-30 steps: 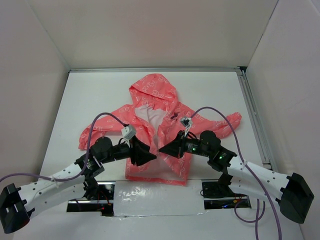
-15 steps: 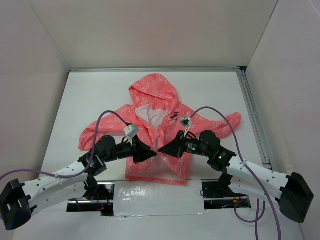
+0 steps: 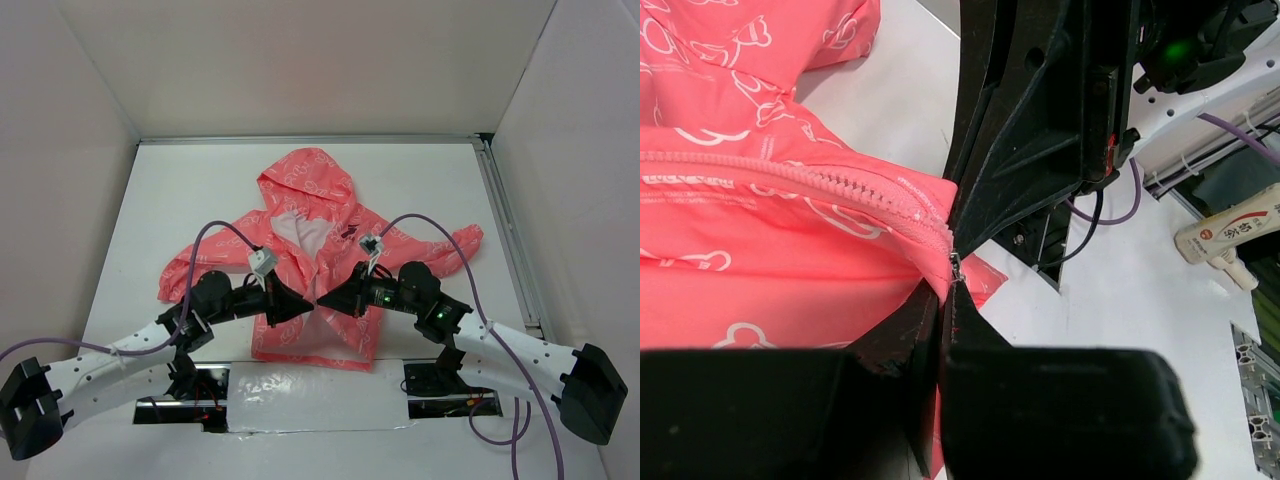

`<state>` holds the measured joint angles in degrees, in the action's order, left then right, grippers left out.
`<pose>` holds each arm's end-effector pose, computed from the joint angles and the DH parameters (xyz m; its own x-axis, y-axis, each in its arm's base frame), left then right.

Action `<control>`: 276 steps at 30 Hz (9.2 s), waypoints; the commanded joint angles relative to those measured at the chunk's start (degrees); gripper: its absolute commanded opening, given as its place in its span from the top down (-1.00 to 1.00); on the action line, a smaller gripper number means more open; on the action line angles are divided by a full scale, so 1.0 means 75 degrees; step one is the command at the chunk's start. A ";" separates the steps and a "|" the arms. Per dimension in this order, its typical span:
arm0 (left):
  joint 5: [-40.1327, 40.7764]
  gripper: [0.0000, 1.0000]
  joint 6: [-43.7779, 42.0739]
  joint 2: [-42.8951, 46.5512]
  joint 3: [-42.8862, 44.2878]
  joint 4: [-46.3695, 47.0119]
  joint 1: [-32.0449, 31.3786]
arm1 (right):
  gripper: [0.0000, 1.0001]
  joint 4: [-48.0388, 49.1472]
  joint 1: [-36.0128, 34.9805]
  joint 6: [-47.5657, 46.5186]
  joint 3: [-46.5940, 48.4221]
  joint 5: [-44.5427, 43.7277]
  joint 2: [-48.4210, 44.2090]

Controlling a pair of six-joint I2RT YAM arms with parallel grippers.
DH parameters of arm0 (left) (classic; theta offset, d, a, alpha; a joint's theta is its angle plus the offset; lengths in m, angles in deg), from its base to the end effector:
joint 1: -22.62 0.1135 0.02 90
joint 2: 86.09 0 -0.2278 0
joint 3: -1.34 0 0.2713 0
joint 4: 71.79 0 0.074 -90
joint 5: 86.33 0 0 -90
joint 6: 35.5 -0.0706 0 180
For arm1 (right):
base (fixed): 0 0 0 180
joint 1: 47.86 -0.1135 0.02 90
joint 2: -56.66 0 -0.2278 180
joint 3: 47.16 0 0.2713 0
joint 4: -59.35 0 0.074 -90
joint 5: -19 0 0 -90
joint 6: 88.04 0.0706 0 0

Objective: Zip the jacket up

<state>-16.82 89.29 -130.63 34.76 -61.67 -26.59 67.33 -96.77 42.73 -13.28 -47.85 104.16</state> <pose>0.1537 -0.2160 0.2185 -0.5445 -0.1871 -0.8176 0.7637 0.2925 -0.5755 0.1552 0.2202 0.2039 -0.6694 0.1460 -0.7284 -0.6774 0.2827 0.6791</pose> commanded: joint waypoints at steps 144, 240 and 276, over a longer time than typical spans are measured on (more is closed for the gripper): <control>0.2685 1.00 0.3472 -0.1750 0.3212 -0.5303 -0.0200 | 1.00 -0.4126 -0.3733 -0.1628 0.3209 -0.6991 0.1424; 0.3237 -0.78 -0.3629 -0.1539 0.3822 -0.5608 -0.1465 | 1.00 -0.7185 0.0274 -0.1558 0.4979 0.1177 0.3275; 0.4032 0.32 -0.4872 -0.2746 0.3775 -0.4342 -0.1958 | 1.00 -0.7138 0.1048 -0.1558 0.5038 0.2314 0.2889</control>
<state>11.26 54.34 -150.69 62.74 -97.70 -41.01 12.69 -89.42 30.66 22.20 -33.22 127.61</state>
